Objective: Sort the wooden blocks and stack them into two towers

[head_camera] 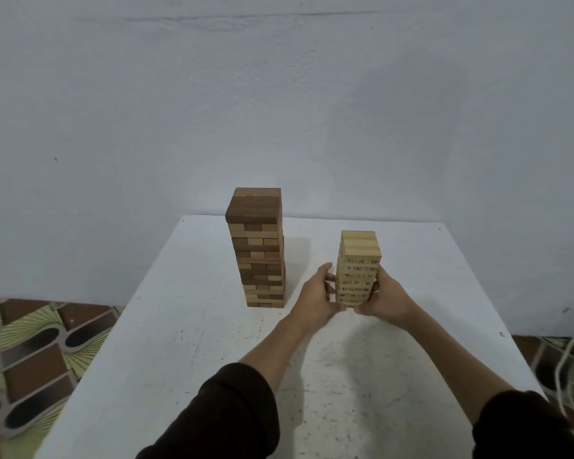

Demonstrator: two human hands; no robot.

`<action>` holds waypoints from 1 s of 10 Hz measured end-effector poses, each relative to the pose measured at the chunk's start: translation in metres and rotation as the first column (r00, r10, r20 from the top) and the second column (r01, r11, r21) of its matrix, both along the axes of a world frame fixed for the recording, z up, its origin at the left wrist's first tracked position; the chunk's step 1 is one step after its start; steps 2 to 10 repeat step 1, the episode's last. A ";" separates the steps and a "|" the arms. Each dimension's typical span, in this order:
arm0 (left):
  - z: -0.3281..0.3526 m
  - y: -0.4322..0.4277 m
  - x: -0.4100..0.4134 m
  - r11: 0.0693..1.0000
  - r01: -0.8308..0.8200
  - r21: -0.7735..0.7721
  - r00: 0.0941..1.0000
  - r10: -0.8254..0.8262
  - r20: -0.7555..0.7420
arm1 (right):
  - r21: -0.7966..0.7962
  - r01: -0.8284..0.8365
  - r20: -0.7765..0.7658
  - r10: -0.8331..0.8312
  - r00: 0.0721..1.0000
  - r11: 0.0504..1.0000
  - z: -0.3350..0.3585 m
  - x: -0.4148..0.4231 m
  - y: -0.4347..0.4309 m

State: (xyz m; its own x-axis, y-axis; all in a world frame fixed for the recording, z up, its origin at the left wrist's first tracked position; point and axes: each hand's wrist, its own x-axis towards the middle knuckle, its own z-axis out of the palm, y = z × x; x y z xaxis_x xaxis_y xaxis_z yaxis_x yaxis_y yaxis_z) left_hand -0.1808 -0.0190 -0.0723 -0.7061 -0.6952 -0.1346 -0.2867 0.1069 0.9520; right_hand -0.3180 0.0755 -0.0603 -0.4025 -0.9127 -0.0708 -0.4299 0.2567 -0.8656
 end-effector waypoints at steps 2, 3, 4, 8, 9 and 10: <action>0.000 0.009 0.002 0.999 -0.019 0.039 0.999 0.020 -0.036 | -0.019 -0.012 0.042 0.013 0.999 1.000 -0.005 0.000 0.001; 0.000 0.009 0.002 0.999 -0.019 0.039 0.999 0.020 -0.036 | -0.019 -0.012 0.042 0.013 0.999 1.000 -0.005 0.000 0.001; 0.000 0.009 0.002 0.999 -0.019 0.039 0.999 0.020 -0.036 | -0.019 -0.012 0.042 0.013 0.999 1.000 -0.005 0.000 0.001; 0.000 0.009 0.002 0.999 -0.019 0.039 0.999 0.020 -0.036 | -0.019 -0.012 0.042 0.013 0.999 1.000 -0.005 0.000 0.001; 0.000 0.009 0.002 0.999 -0.019 0.039 0.999 0.020 -0.036 | -0.019 -0.012 0.042 0.013 0.999 1.000 -0.005 0.000 0.001; 0.000 0.009 0.002 0.999 -0.019 0.039 0.999 0.020 -0.036 | -0.019 -0.012 0.042 0.013 0.999 1.000 -0.005 0.000 0.001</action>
